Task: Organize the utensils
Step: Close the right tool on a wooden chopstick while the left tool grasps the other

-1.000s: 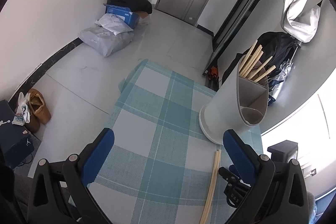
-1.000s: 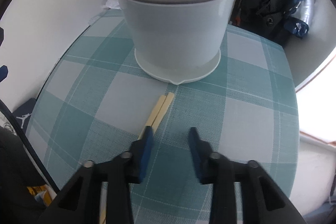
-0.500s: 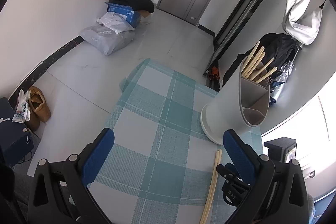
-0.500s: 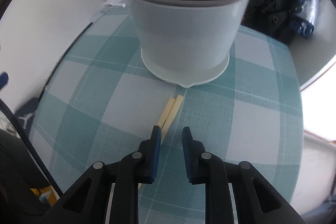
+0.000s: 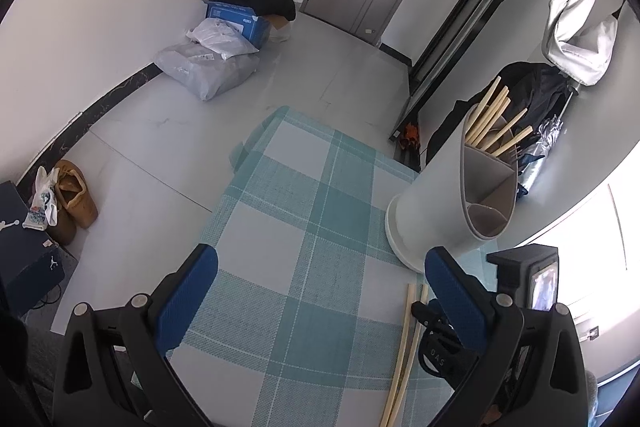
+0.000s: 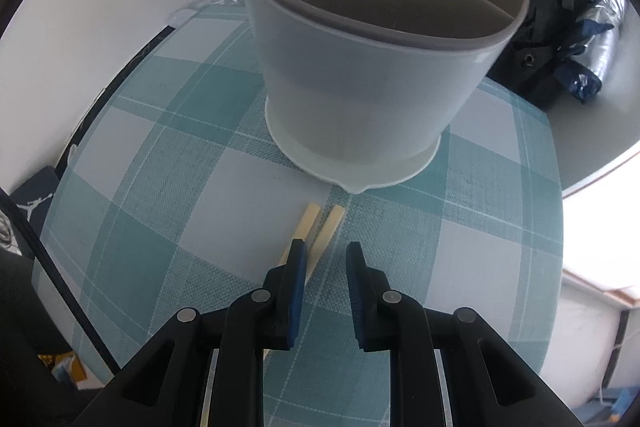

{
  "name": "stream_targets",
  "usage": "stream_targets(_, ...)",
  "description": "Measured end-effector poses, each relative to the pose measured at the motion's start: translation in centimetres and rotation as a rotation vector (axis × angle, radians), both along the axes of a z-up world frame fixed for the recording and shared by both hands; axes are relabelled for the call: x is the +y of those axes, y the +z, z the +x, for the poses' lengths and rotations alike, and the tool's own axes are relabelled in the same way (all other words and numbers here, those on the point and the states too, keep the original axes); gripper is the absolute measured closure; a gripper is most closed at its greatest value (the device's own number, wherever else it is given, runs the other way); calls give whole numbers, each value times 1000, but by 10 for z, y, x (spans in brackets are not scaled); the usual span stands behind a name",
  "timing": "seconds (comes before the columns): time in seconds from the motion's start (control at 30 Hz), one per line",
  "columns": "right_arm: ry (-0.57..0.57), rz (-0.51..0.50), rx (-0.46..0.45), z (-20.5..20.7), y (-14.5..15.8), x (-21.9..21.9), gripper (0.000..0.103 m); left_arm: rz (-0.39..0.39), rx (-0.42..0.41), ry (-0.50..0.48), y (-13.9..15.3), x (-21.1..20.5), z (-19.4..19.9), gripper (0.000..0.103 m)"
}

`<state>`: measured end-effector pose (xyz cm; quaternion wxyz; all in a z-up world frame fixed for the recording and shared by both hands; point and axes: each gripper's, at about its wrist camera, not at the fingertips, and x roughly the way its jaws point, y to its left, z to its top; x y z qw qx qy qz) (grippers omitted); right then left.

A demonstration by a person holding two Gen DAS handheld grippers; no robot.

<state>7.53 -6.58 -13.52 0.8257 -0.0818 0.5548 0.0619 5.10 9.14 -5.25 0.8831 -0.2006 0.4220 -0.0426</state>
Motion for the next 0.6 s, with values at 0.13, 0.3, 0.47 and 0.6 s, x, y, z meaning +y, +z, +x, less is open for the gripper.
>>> stream_targets(0.13, 6, 11, -11, -4, -2, 3, 90, 6, 0, 10, -1, 1, 0, 1)
stream_targets(0.3, 55, 65, 3, -16, -1, -7, 98, 6, 15, 13, -5, 1, 2, 1)
stream_targets(0.47, 111, 93, 42, -30, 1, -21, 97, 11, 18, 8, -6, -1, 3, 1)
stream_targets(0.6, 141, 95, 48, -31, 1, -24, 95, 35, 25, 7, -9, -5, 5, 1)
